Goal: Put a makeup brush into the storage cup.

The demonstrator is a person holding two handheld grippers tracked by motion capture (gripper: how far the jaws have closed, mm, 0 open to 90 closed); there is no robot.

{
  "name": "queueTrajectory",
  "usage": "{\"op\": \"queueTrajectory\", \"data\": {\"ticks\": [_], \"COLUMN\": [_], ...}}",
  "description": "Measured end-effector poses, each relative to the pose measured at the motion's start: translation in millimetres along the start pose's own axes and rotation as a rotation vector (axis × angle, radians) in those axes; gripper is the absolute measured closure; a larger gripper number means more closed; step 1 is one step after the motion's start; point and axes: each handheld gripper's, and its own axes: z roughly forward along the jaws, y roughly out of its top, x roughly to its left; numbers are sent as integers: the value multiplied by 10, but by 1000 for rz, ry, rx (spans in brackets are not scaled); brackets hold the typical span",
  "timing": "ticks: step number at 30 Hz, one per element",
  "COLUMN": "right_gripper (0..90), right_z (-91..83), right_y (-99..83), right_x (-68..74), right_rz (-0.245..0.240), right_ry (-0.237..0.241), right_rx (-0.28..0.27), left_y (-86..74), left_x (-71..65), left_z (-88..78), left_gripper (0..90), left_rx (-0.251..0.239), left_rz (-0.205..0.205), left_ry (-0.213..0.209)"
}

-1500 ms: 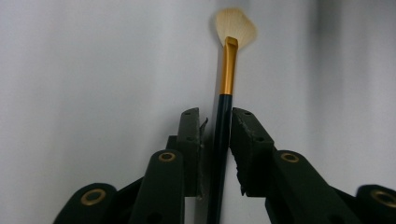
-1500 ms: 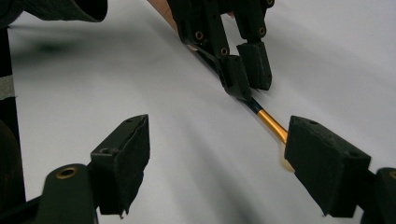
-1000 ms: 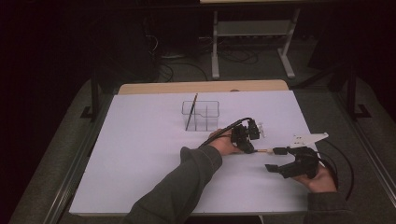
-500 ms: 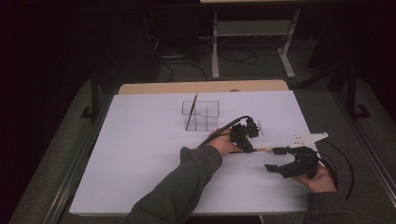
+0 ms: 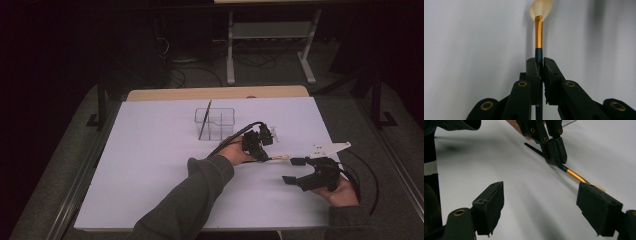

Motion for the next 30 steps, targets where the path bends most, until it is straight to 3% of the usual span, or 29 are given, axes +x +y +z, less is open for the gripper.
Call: {"op": "queueTrajectory", "data": {"ticks": [4,30], "right_gripper": [212,208], "right_z": [11,132], "right_y": [11,103], "right_x": [15,113], "right_rz": [0,-5], "right_ry": [8,30], "right_rx": [0,14], "left_y": [-47,-502], "left_x": [-10,-157], "left_z": [-91,-729], "left_gripper": [834,834], "left_rx": [-24,-121], "left_rz": [-21,-52], "left_ry": [5,32]}}
